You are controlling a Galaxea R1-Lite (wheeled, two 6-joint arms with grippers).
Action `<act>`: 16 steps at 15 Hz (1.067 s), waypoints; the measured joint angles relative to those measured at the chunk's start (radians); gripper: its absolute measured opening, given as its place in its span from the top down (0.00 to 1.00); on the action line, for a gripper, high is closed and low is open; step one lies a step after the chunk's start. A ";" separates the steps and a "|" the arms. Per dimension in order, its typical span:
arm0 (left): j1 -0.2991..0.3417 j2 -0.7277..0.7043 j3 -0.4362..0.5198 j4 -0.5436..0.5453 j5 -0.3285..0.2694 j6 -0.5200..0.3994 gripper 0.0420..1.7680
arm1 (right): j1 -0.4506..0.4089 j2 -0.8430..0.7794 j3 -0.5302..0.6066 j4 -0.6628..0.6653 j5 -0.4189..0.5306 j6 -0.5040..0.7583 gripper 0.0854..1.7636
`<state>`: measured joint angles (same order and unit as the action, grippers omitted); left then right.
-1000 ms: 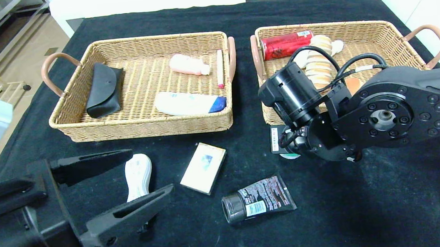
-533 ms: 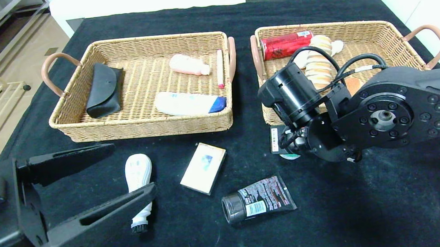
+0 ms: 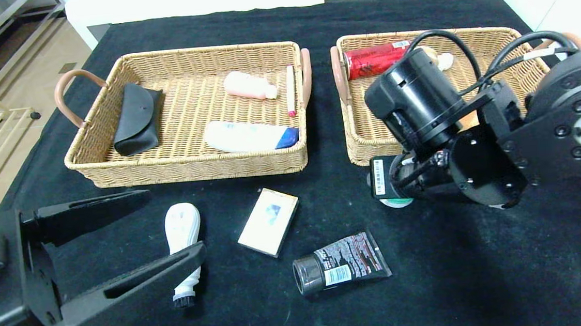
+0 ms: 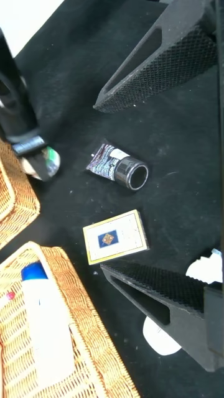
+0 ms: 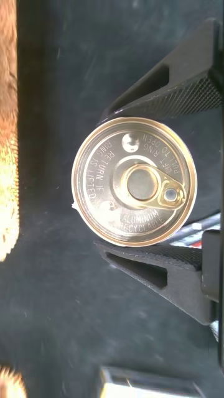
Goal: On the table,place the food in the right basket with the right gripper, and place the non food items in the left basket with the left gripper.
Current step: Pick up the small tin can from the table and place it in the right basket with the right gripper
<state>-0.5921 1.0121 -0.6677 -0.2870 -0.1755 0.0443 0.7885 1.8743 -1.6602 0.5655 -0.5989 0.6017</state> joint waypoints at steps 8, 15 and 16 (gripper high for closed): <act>0.000 0.005 0.001 0.001 0.000 0.000 0.03 | -0.082 -0.127 -0.033 -0.009 -0.003 -0.069 0.35; 0.000 0.005 0.002 0.000 0.000 0.000 0.03 | -0.235 -0.131 -0.114 -0.076 -0.005 -0.157 0.35; 0.000 0.005 0.002 0.001 0.000 0.000 0.03 | -0.261 -0.127 -0.117 -0.117 -0.005 -0.176 0.35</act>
<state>-0.5921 1.0174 -0.6657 -0.2862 -0.1755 0.0443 0.5272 1.7477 -1.7774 0.4483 -0.6040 0.4255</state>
